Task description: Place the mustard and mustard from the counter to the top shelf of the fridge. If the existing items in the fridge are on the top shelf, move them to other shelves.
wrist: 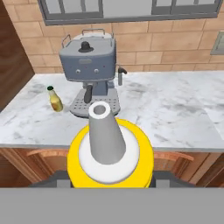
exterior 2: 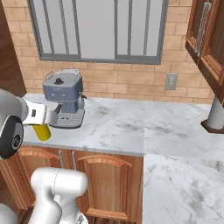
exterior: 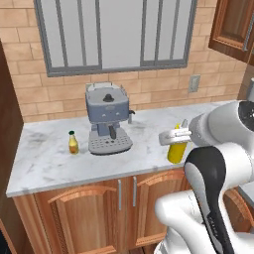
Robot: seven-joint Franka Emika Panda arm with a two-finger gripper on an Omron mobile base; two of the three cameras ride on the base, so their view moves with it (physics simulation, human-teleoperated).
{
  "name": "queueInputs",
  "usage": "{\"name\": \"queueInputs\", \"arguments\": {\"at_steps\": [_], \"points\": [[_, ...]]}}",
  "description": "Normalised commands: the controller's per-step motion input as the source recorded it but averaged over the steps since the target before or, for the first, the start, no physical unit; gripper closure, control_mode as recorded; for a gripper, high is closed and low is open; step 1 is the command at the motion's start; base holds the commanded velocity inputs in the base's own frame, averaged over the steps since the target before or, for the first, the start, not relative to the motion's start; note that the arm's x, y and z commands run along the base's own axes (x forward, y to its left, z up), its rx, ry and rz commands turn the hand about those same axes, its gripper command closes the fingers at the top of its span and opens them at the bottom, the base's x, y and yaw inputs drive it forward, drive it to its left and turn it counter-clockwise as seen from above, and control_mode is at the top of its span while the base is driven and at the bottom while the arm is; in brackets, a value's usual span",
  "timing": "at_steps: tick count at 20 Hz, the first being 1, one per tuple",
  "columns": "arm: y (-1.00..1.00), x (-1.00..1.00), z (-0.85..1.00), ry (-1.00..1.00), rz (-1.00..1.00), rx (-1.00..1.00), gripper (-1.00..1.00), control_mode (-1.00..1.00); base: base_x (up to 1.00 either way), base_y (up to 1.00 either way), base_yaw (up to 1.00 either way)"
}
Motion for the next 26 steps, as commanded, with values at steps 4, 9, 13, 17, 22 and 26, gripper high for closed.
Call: {"name": "queueInputs", "arguments": {"at_steps": [4,9,13,17,22,26], "points": [[-0.07,-0.65,0.17,0.0,0.0,0.0,1.0,-1.0,0.0,0.0,0.0],[-0.02,-0.5,0.0,-0.06,0.0,0.0,1.0,1.0,-0.38,0.0,0.02],[0.0,0.0,0.0,0.0,0.0,0.0,1.0,1.0,-0.97,0.2,0.12],[0.0,0.0,0.0,0.0,0.0,0.0,1.0,1.0,-1.0,0.64,0.16],[0.0,0.0,0.0,0.0,0.0,0.0,1.0,1.0,-0.93,0.96,0.15],[0.0,0.0,0.0,0.0,0.0,0.0,1.0,1.0,-0.57,1.0,0.13]]}}
